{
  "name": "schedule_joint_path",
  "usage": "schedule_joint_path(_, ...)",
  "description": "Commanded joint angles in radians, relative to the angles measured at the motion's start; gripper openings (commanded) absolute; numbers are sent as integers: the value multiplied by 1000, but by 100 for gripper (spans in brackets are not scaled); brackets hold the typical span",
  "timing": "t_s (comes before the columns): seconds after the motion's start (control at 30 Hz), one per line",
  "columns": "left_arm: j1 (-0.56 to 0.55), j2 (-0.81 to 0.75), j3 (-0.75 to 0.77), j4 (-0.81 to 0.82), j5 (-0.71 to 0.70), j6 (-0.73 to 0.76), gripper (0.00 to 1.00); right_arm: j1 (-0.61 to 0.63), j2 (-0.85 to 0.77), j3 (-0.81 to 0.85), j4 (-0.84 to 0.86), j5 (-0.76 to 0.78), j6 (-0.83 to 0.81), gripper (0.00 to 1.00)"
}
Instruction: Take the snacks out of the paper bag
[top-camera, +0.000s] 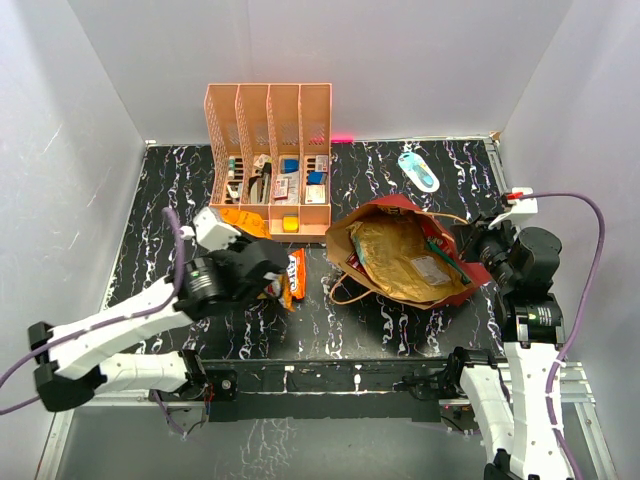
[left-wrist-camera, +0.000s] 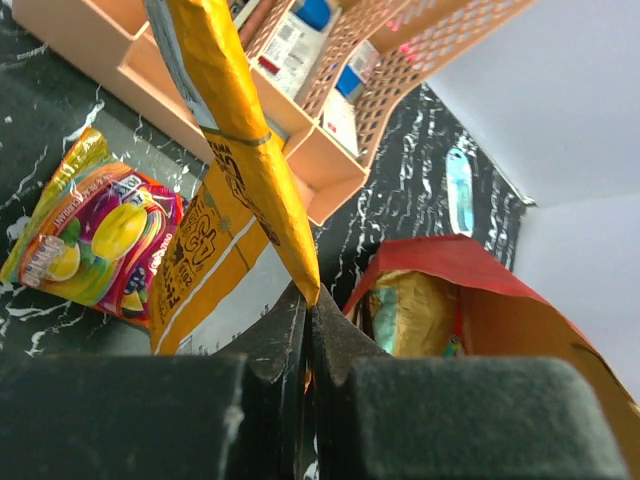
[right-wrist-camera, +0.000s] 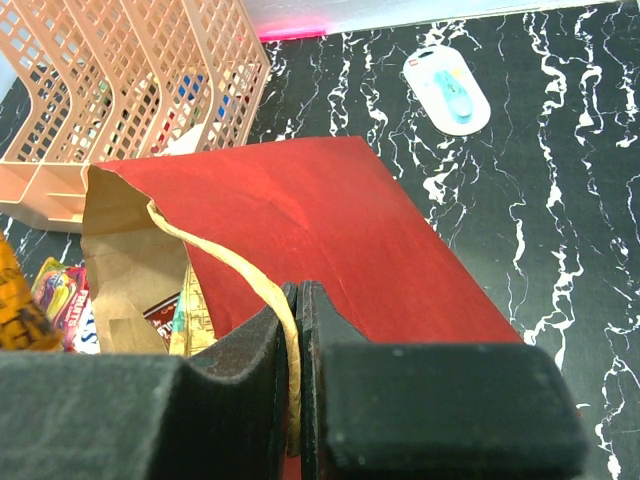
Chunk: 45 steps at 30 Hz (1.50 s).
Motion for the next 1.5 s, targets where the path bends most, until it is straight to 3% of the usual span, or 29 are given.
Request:
schedule_joint_path(0.0,8,111,10,-72,-113,-362,0,1,-5,-18,56,-3,-3,8)
schedule_joint_path(0.2,66,224,3,48,-34,-416,0,1,-8,-21,62,-9,-3,8)
schedule_joint_path(0.33,84,267,3,1,-37,-507,0,2,-12,-24,64,-14,-3,7)
schedule_joint_path(0.47,92,233,-101,72,-62,-508,0,1,-11,-24,66,-16,-3,8)
schedule_joint_path(0.6,114,168,-246,202,2,-505,0,1,-9,-25,67,-18,-4,8)
schedule_joint_path(0.77,119,133,-296,111,-25,-561,0,1,-6,-25,67,-22,-5,8)
schedule_joint_path(0.97,121,64,-435,217,-17,-555,0,1,-2,-25,68,-23,-5,8)
schedule_joint_path(1.23,122,40,-535,238,22,-581,0,1,7,-25,64,-33,-5,8)
schedule_joint_path(1.47,128,102,-588,284,84,-638,0,2,10,-26,63,-35,-3,8)
